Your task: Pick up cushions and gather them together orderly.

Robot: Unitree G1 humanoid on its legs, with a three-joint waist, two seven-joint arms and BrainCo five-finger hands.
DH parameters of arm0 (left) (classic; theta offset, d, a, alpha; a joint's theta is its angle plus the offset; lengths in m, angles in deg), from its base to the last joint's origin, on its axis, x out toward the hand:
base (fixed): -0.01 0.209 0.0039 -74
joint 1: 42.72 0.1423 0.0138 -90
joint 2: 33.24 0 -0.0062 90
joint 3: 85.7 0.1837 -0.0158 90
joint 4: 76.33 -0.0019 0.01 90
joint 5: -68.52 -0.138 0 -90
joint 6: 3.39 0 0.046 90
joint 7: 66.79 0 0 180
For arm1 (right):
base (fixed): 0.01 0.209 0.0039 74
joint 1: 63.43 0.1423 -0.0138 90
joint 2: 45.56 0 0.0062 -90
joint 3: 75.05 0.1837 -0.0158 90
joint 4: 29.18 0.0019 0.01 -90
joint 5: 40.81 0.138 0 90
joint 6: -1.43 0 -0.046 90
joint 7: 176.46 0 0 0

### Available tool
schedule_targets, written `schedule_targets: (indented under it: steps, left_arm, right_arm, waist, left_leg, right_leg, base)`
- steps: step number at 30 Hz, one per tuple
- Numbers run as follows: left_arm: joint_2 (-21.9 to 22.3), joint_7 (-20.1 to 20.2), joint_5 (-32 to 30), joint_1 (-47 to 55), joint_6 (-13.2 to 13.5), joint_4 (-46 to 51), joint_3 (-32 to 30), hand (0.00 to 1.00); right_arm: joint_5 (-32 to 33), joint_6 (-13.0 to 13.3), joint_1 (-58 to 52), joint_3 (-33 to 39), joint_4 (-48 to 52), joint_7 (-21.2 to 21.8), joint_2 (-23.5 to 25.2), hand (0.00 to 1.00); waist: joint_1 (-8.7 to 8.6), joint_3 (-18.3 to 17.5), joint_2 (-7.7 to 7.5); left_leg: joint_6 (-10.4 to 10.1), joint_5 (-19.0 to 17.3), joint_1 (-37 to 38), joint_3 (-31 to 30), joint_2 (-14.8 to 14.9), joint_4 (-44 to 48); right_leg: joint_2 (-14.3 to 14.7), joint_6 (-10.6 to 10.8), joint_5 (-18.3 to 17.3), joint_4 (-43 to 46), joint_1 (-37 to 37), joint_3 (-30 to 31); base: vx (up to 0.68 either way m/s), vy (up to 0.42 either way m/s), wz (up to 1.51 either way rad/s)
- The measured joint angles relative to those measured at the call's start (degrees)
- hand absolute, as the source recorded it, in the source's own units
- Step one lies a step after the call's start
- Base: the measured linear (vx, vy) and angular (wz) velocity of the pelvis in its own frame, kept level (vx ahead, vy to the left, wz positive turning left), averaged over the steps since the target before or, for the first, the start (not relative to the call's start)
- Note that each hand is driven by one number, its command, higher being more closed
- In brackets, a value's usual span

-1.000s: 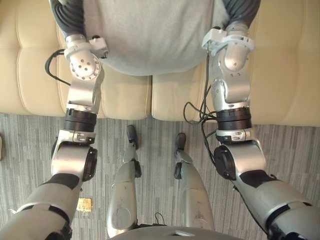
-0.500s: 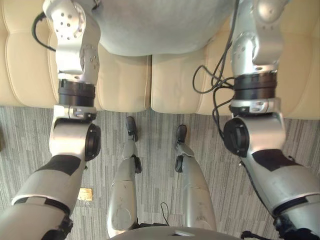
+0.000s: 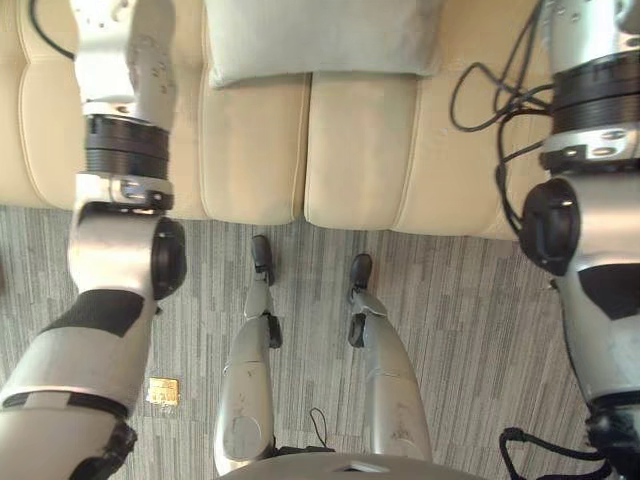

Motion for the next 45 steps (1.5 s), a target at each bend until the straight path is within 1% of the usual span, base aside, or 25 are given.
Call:
schedule_targets:
  steps: [3, 5, 7, 8, 9, 11, 12, 13, 14, 15, 17, 18, 20, 21, 23, 24, 26, 28, 30, 32, 33, 36, 42, 44, 45]
  left_arm:
    - [-4.2, -0.1, -0.2, 0.3, 0.0, 0.4, -0.5, 0.0]
    - [-6.8, -0.2, -2.6, 3.7, 0.0, 5.0, -1.4, 0.0]
    - [-9.9, -0.4, -6.2, 12.6, 0.4, 13.1, -4.0, 0.0]
    - [-10.4, -0.6, -7.2, 15.6, 0.5, 15.0, -5.2, 0.0]
    - [-10.4, -1.0, -8.8, 23.5, 0.5, 20.0, -8.3, 0.0]
    - [-10.2, -1.6, -10.0, 32.0, 0.6, 25.0, -11.6, 0.0]
    - [-8.3, -1.8, -11.4, 39.7, 0.6, 29.1, -14.7, 0.0]
    - [-7.2, -1.8, -11.5, 42.3, 0.7, 30.5, -15.6, 0.0]
    - [-3.4, -1.7, -11.5, 49.0, 1.1, 34.0, -17.7, 0.0]
    - [-1.9, -1.6, -11.5, 51.3, 1.3, 34.9, -18.0, 0.0]
    - [4.7, -1.0, -11.5, 60.3, 1.7, 38.5, -18.2, 0.0]
    - [11.2, 0.0, -11.5, 66.5, 1.9, 39.7, -18.0, 0.0]
    - [17.3, 1.4, -11.5, 72.6, 1.5, 39.7, -17.4, 0.0]
    - [21.0, 2.4, -11.5, 77.1, 1.1, 39.1, -16.8, 0.0]
    - [23.5, 3.7, -13.8, 81.7, 0.0, 36.9, -15.2, 0.0]
    - [25.0, 4.6, -15.9, 84.8, -0.6, 34.7, -13.5, 0.0]
    - [26.9, 6.5, -19.0, 87.9, -1.5, 30.4, -11.2, 0.0]
    - [27.6, 8.3, -19.4, 90.2, -2.3, 25.8, -8.6, 0.0]
    - [28.0, 11.4, -20.5, 92.5, -3.2, 17.9, -5.3, 0.0]
    - [28.4, 12.9, -20.5, 92.1, -3.5, 12.1, -5.0, 0.0]
    - [28.4, 14.0, -20.5, 91.5, -3.6, 5.8, -5.2, 0.0]
    - [28.5, 15.1, -21.5, 91.1, -4.0, -3.1, -5.8, 0.0]
    - [28.7, 16.1, -21.5, 90.5, -4.0, -10.0, -8.8, 0.0]
    - [28.5, 16.0, -21.5, 90.1, -3.9, -10.4, -8.9, 0.0]
    - [28.1, 15.9, -21.4, 90.0, -3.9, -10.4, -9.3, 0.0]
  right_arm:
    - [0.7, 0.6, -2.0, 0.7, 0.9, -0.1, -4.7, 0.0]
    - [0.7, 0.7, -6.9, 4.1, 5.9, -0.3, -7.1, 0.0]
    - [-0.3, 1.6, -17.1, 10.9, 14.1, -0.9, -10.2, 0.0]
    - [-0.5, 1.9, -20.8, 13.4, 15.9, -1.7, -11.0, 0.0]
    - [-1.1, 2.6, -30.7, 20.4, 21.0, -2.4, -11.4, 0.0]
    - [-2.8, 2.9, -40.7, 25.6, 25.3, -3.4, -11.2, 0.0]
    - [-5.1, 3.2, -50.6, 30.5, 29.2, -4.1, -9.4, 0.0]
    - [-5.5, 3.4, -53.9, 32.2, 30.5, -4.1, -8.3, 0.0]
    - [-7.6, 4.3, -61.6, 35.4, 33.4, -4.0, -4.3, 0.0]
    - [-7.8, 4.4, -64.3, 36.1, 34.4, -4.0, -2.7, 0.0]
    - [-8.5, 5.0, -73.6, 36.5, 38.7, -3.5, 4.1, 0.0]
    - [-9.5, 5.1, -79.7, 35.9, 41.2, -2.2, 10.3, 0.0]
    - [-11.5, 4.9, -85.2, 33.3, 41.5, -0.7, 16.4, 0.0]
    - [-13.1, 4.8, -88.9, 30.6, 41.2, 1.1, 20.6, 0.0]
    - [-16.0, 3.8, -92.4, 27.3, 40.8, 3.9, 24.9, 0.0]
    - [-17.8, 3.7, -94.7, 24.7, 38.8, 5.6, 27.2, 0.0]
    - [-18.7, 3.4, -96.8, 22.2, 34.1, 7.6, 29.8, 0.0]
    - [-20.4, 2.6, -98.4, 20.0, 28.9, 8.5, 32.1, 0.0]
    - [-23.0, 1.2, -100.6, 17.3, 20.3, 10.4, 34.5, 0.0]
    - [-24.4, 0.2, -100.8, 16.7, 15.6, 11.4, 35.4, 0.0]
    - [-25.2, -0.3, -101.2, 15.9, 11.0, 12.2, 35.8, 0.0]
    - [-26.0, -1.3, -101.7, 16.1, 3.8, 12.9, 36.6, 0.0]
    - [-29.6, -1.5, -102.3, 16.5, -2.3, 14.1, 36.8, 0.0]
    - [-29.6, -1.6, -102.2, 16.4, -2.4, 14.1, 36.8, 0.0]
    - [-29.6, -2.0, -102.1, 16.2, -2.9, 14.0, 36.8, 0.0]
  waist:
    - [0.07, 0.0, -0.07]
    - [0.03, 0.0, -0.07]
    - [-0.13, 0.1, -0.23]
    - [-0.24, 0.2, -0.24]
    - [-0.59, 0.3, -0.42]
    - [-1.03, 0.3, -0.46]
    - [-1.21, 0.3, -0.45]
    - [-1.26, 0.3, -0.45]
    - [-1.48, 0.3, -0.45]
    - [-1.57, 0.3, -0.49]
    - [-1.79, 0.2, -0.51]
    - [-1.85, 0.2, -0.52]
    - [-1.96, 0.1, -0.58]
    - [-1.93, -0.2, -0.84]
    - [-1.82, -1.1, -0.85]
    - [-1.86, -3.2, -0.89]
    - [-1.63, -4.8, -0.91]
    - [-1.44, -6.1, -1.32]
    - [-1.45, -9.5, -1.67]
    - [-1.58, -10.6, -1.71]
    - [-1.7, -12.0, -1.84]
    - [-1.73, -14.9, -2.2]
    - [-1.76, -16.2, -2.7]
    - [-1.72, -15.9, -3.07]
    - [-1.9, -15.6, -3.45]
  left_leg:
    - [0.1, 0.1, -0.1, -0.2, 0.0, 0.0]
    - [0.1, 0.1, 0.0, -0.4, 0.0, 0.0]
    - [0.1, 0.1, 0.3, -0.6, -0.1, 0.0]
    - [0.1, 0.1, 0.6, -0.7, -0.1, 0.0]
    - [0.0, 0.0, 1.3, -1.2, -0.4, 0.0]
    - [-0.1, -0.1, 2.0, -1.4, -0.5, -0.1]
    - [-0.5, -0.9, 3.1, -1.5, -0.5, -0.1]
    - [-0.3, -1.2, 3.4, -1.5, -0.5, -0.1]
    - [-0.3, -1.8, 4.5, -1.5, -0.5, -0.1]
    - [-0.3, -1.9, 4.8, -1.5, -0.5, -0.1]
    - [-0.3, -3.0, 5.7, -1.5, -0.5, -0.1]
    - [-0.3, -3.3, 6.7, -1.5, -0.5, -0.1]
    - [-0.2, -3.7, 8.3, -1.5, -0.5, 0.0]
    - [-0.2, -3.7, 9.6, -1.4, -0.5, 0.0]
    - [-0.2, -4.3, 11.4, -1.4, -0.4, 0.0]
    - [-0.2, -4.6, 12.1, -1.5, -0.4, 0.0]
    - [-0.1, -5.5, 14.9, -1.5, -0.5, 0.0]
    - [-0.1, -6.5, 18.2, -1.3, -0.8, 0.0]
    - [0.0, -8.2, 21.6, -1.2, -1.1, 0.0]
    - [0.0, -8.8, 23.9, -1.1, -1.4, 0.0]
    - [-0.1, -9.4, 25.7, -1.0, -1.6, 0.6]
    - [-0.3, -10.5, 29.4, 0.5, -1.6, 0.7]
    - [-0.5, -12.5, 36.4, 5.6, -1.5, 0.8]
    - [-0.4, -13.6, 36.2, 7.4, -1.2, 2.7]
    - [-0.1, -15.4, 35.3, 8.5, -0.5, 6.3]
  right_leg:
    - [-0.1, 0.0, 0.1, -0.2, 0.2, -0.3]
    - [-0.1, 0.0, 0.1, -0.4, 0.5, -0.5]
    - [-0.3, 0.0, 0.0, -0.5, 1.0, -0.6]
    - [-0.3, 0.0, -0.1, -0.7, 1.4, -0.8]
    - [-0.5, 0.1, -0.9, -0.2, 2.0, -0.8]
    - [-0.7, 0.2, -1.3, -0.2, 2.8, -1.1]
    - [-0.7, 0.2, -1.7, -0.2, 3.8, -1.3]
    - [-0.7, 0.2, -1.9, -0.2, 4.2, -1.4]
    - [-0.7, 0.1, -2.3, -0.3, 5.3, -1.5]
    - [-0.7, 0.1, -2.6, -0.2, 5.5, -1.5]
    - [-0.7, 0.1, -3.1, -0.3, 6.6, -1.5]
    - [-0.7, -0.1, -3.6, -0.4, 7.5, -1.5]
    - [-0.7, -0.1, -4.1, -0.4, 9.2, -1.6]
    - [-0.7, 0.1, -4.1, -0.3, 10.4, -1.6]
    - [-0.6, 0.3, -4.5, -0.7, 12.5, -1.8]
    - [-0.6, 0.4, -4.6, -1.3, 13.5, -2.0]
    - [-0.6, 0.6, -4.7, -2.7, 17.1, -2.2]
    - [-0.7, 1.0, -5.1, -3.6, 20.6, -2.1]
    - [-0.8, 1.4, -5.5, -5.1, 24.6, -2.1]
    - [-1.1, 1.5, -5.8, -5.9, 27.0, -2.0]
    - [-1.2, 1.6, -5.7, -6.6, 29.4, -1.9]
    - [-1.2, 1.8, -5.6, -8.6, 33.3, -1.5]
    - [-0.6, 2.2, -4.4, -9.9, 37.3, 4.2]
    - [-0.5, 2.6, -3.4, -9.8, 37.3, 5.7]
    - [-0.5, 2.9, -2.3, -9.6, 37.1, 5.3]
  base:
    - [-0.01, -0.042, 0.04]
    - [0.01, -0.054, 0.05]
    - [0.02, -0.069, 0.04]
    - [0.03, -0.067, 0.1]
    - [0.03, -0.085, 0.12]
    - [0.03, -0.082, 0.08]
    - [0.02, -0.059, 0.02]
    - [0.03, -0.08, 0.01]
    - [0.02, -0.047, 0.0]
    - [0.03, -0.07, 0.0]
    - [0.04, -0.062, 0.0]
    - [0.07, -0.073, 0.02]
    - [0.08, -0.068, 0.02]
    - [0.07, -0.059, 0.01]
    - [0.1, -0.078, 0.03]
    - [0.1, -0.066, 0.05]
    - [0.13, -0.044, 0.04]
    - [0.11, -0.03, 0.0]
    - [0.11, -0.001, -0.02]
    - [0.07, 0.023, -0.01]
    - [0.08, 0.029, -0.03]
    - [0.08, 0.031, -0.09]
    - [0.02, 0.024, -0.46]
    - [-0.03, 0.018, -0.59]
    - [-0.06, -0.01, -0.4]
